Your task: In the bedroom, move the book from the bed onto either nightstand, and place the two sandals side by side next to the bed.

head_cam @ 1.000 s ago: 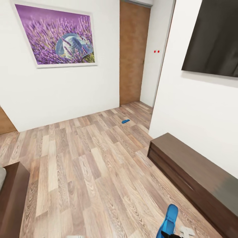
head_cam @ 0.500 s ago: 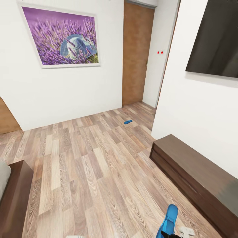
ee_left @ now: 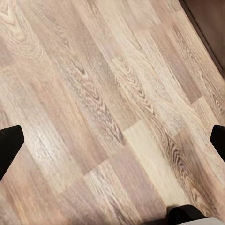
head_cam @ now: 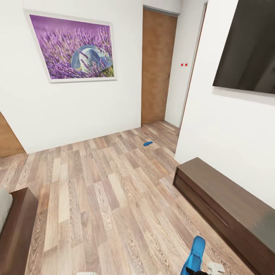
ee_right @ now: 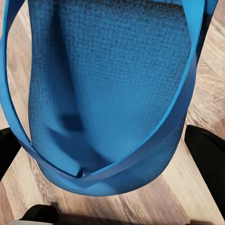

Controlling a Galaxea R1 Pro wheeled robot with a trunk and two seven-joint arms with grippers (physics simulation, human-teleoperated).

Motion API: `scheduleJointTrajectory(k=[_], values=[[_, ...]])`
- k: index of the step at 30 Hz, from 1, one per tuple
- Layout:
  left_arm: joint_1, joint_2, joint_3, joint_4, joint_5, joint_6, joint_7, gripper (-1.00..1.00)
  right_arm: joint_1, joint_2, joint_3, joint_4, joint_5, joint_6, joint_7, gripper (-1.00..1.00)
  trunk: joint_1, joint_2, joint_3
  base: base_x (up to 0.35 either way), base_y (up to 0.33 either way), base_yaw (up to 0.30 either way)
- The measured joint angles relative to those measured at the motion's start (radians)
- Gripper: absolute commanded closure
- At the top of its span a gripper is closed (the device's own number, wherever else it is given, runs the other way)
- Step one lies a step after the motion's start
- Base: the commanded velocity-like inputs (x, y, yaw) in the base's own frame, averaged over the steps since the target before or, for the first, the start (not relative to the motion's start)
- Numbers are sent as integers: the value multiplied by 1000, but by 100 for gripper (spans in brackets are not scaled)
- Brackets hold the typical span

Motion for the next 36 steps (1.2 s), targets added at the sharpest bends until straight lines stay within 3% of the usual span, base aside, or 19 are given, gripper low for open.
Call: scheduleJointTrajectory(k=[14, 26, 36], values=[[0, 0, 0, 0, 0, 0, 0, -100, 0, 0, 0, 0, 0, 0, 0, 100, 0, 0, 22, 0, 0, 0], [0, 0, 0, 0, 0, 1, 0, -100, 0, 0, 0, 0, 0, 0, -1, 100, 0, 0, 25, 3, 0, 0], [0, 0, 0, 0, 0, 1, 0, -100, 0, 0, 1, 0, 0, 0, -2, 100, -1, 0, 25, 249, 97, 0]])
